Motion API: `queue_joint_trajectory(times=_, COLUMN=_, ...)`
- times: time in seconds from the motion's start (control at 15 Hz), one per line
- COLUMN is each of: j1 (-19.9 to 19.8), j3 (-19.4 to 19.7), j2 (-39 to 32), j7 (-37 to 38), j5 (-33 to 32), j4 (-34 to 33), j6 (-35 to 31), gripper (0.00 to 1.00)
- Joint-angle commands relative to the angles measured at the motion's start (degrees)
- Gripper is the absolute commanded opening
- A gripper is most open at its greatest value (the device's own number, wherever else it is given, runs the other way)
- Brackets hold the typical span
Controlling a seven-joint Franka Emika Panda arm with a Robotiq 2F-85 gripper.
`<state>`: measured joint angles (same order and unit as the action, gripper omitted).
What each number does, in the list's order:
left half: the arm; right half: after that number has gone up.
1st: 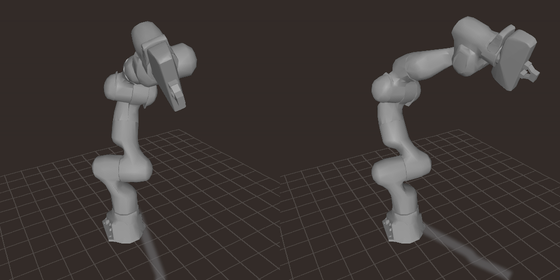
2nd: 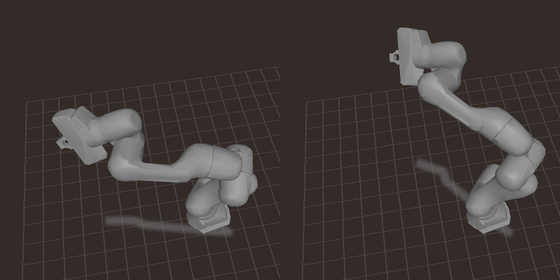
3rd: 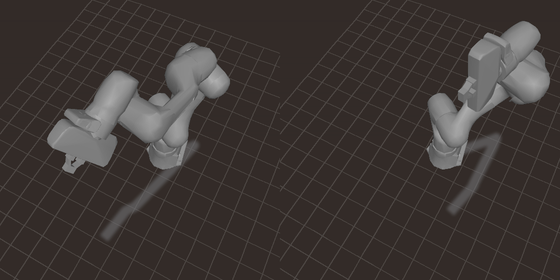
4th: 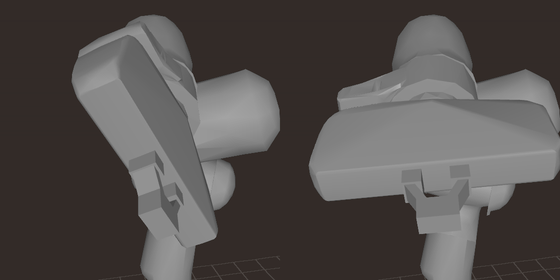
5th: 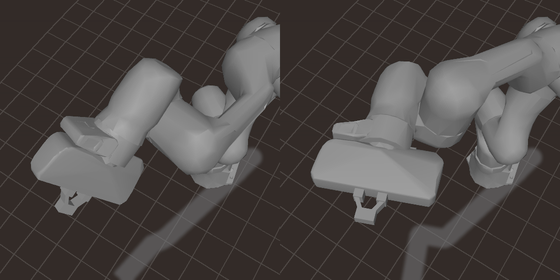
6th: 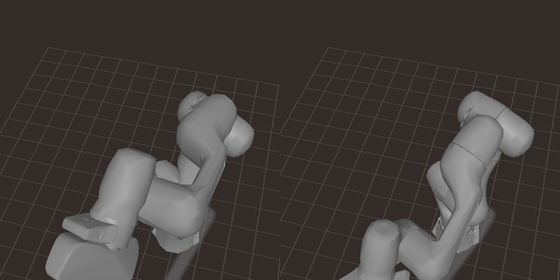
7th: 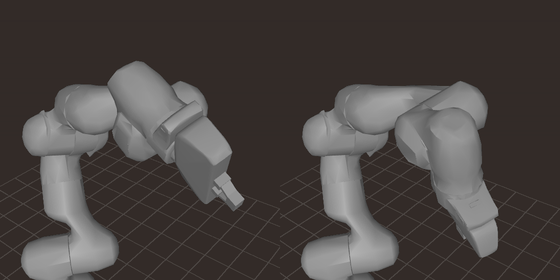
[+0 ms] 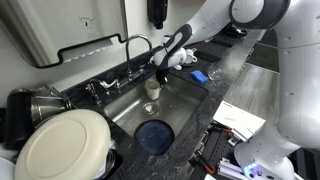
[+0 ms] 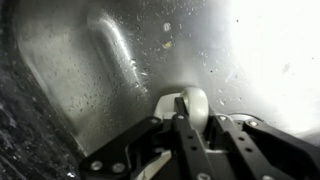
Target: Pick up the white mug from the counter and put it inside the sink
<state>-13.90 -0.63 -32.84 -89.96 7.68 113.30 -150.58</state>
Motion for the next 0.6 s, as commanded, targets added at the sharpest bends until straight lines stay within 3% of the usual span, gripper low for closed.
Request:
queue_joint_trajectory(times=0.0, j1=-2.07, j3=-1.83, j2=-1.42, j7=-0.43, j5=-1.38, j4=-3.08, j6=0.59, gripper=0.44)
queue_joint_trajectory(times=0.53, j1=-2.31, j3=-1.08, j2=-1.42, j7=0.55, j5=-3.12, j4=-5.87, j6=2.13, gripper=0.97)
